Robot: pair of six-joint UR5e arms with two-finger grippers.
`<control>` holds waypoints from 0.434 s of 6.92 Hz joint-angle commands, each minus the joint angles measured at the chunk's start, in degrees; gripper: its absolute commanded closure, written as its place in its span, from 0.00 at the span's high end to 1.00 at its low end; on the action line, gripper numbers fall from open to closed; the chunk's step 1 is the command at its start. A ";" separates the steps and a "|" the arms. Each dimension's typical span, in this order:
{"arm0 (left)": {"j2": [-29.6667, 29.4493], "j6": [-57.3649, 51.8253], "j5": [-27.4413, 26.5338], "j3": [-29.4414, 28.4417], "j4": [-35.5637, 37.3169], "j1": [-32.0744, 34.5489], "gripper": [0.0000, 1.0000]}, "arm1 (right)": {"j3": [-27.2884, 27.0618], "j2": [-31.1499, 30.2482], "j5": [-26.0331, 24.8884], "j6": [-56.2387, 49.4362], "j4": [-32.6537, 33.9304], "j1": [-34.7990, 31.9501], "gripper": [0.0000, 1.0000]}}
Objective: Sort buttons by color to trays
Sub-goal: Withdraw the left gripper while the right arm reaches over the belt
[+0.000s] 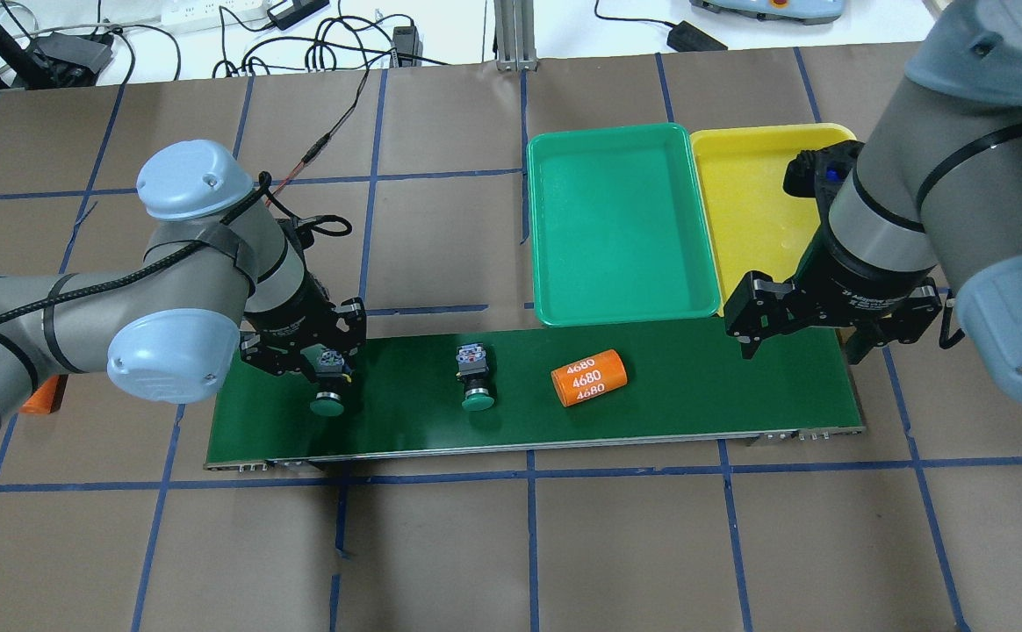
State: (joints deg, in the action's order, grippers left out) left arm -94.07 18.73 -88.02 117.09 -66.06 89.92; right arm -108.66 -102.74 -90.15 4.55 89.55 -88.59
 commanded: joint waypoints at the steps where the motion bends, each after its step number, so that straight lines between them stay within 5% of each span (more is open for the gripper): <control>1: 0.46 -2.89 -0.40 -3.68 0.40 -0.97 1.00 | 0.72 -0.01 -0.11 0.10 0.45 0.00 1.00; 3: -4.08 -23.70 -0.66 -13.50 -4.50 -13.90 1.00 | 0.47 0.26 0.07 0.19 2.81 0.00 1.00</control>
State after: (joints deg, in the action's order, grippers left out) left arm -95.43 7.41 -88.59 109.25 -68.01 83.91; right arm -108.04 -102.57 -89.95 4.68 90.92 -88.60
